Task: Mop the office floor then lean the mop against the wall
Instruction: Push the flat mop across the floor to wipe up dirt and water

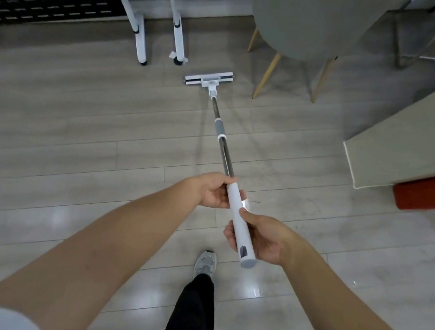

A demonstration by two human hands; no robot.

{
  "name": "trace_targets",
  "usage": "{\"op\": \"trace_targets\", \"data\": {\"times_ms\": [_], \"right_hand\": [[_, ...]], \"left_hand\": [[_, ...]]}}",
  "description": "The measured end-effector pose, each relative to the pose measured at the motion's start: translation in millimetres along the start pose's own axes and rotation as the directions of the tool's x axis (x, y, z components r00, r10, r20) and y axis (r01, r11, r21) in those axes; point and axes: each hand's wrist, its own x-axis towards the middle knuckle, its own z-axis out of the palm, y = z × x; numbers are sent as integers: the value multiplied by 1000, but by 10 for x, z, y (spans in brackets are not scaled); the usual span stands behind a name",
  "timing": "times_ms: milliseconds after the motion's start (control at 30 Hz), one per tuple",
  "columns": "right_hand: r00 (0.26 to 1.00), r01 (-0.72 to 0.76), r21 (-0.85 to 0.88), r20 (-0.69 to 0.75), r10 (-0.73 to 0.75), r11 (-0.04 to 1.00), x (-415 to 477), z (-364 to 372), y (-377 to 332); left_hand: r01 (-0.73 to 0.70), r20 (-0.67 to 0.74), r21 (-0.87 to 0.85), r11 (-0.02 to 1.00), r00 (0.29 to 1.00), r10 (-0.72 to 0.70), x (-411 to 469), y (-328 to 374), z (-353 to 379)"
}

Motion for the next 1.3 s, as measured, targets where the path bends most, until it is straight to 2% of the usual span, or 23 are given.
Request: {"op": "trace_targets", "data": {"times_ms": [267,433,733,900,967,1067,1300], "right_hand": [[999,-41,11,-10,41,999,-488,-410,727],[999,-52,9,-2,52,999,-854,-795,1544],[990,25,-86,-138,-37,996,-1562,-1584,3205],[998,2,-17,-64,-3,1000,-1959,-2011,3841],[1000,-10,56,-23,12,998,-2020,-2138,3964],[999,-37,36,-24,38,999,-1982,-2158,4003],[977,-48,-133,-212,19,990,-1673,-1947,3690]], "left_hand": [[54,23,33,998,998,-55,-310,-740,339],[50,18,37,998,999,-50,-581,-1657,568],[0,-3,12,1000,1000,0,-1169,-3612,1086],[28,9,9,1000,1000,-28,-1433,-4383,1271],[38,-10,16,999,999,-38,-1449,-4556,1284],[57,-47,0,998,997,-57,-1392,-4633,1270],[122,-34,-41,992,992,-123,-977,-4213,1211]]}}
